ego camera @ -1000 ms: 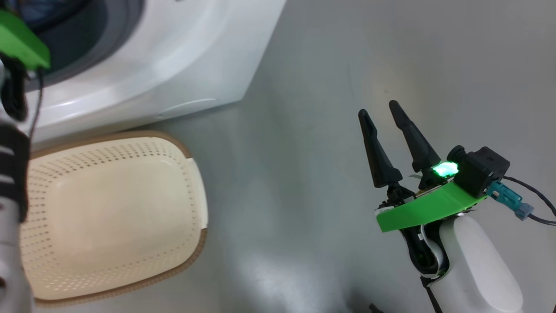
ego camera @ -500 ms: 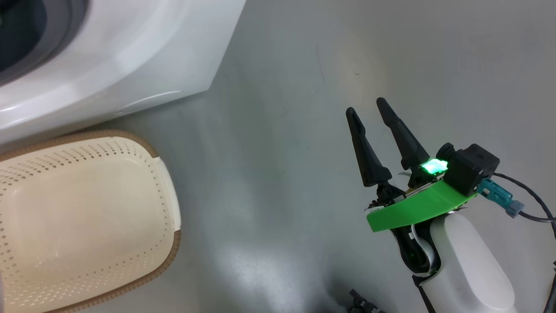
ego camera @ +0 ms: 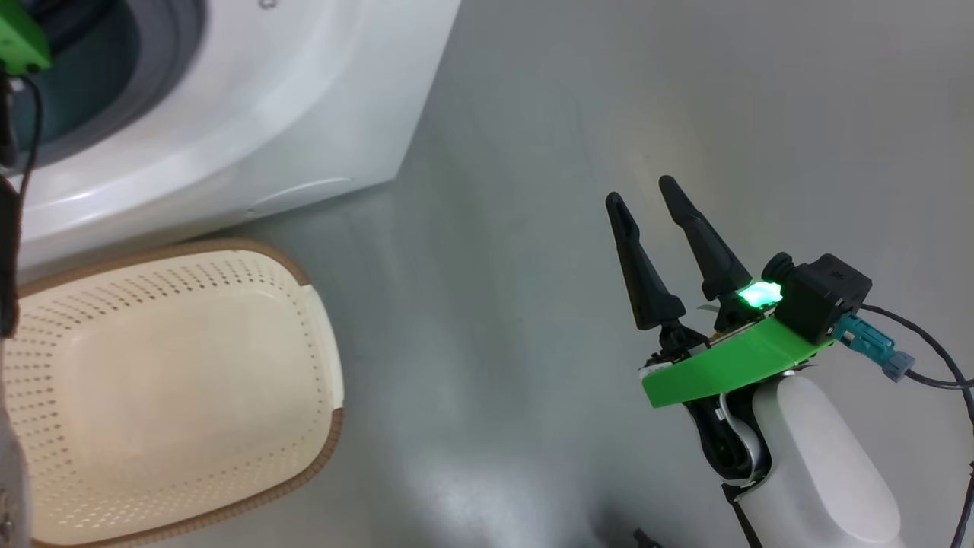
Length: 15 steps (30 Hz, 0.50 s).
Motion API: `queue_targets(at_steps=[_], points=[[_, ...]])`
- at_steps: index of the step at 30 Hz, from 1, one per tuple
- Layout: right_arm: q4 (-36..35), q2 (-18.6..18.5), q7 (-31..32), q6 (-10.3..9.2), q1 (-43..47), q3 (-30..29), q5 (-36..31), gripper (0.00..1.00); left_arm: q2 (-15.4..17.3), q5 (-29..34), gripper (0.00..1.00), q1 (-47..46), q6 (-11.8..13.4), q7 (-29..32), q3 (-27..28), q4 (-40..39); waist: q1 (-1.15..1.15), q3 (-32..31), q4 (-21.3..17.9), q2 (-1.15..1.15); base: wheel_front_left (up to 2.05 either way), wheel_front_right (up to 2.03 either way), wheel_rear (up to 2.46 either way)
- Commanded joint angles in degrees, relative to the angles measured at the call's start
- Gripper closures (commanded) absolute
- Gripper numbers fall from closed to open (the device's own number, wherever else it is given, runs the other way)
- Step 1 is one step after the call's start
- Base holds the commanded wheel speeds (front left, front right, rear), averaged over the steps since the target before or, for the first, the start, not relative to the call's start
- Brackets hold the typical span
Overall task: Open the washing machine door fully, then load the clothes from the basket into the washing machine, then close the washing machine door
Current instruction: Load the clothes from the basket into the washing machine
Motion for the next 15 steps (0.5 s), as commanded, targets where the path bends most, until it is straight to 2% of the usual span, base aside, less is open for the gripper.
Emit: queue_targets(at_steps=[1,9,15], points=[[-1.1,-0.01,-0.27,0.09,0.81,0.92,0.28,0.0,2.02,-0.19,0.0,0.94,-0.35,-0.65,0.03,-0.94,0.0,-1.21,1.01,0.0,0.0,0.0,0.0],[-0.52,-0.99,-0.27,0.09,1.6,0.82,0.69,0.0,0.79,-0.96,0.0,7.51,-1.29,-2.01,-0.5,-2.82,0.0,-5.44,3.41,0.0,0.0,0.0,0.0],[-0.19,-1.44,-0.27,0.09,2.41,0.52,0.99,0.0,0.34,-1.67,0.0,13.78,-1.15,-2.12,1.05,-10.13,0.0,-8.2,5.31,0.0,0.0,0.0,0.0]])
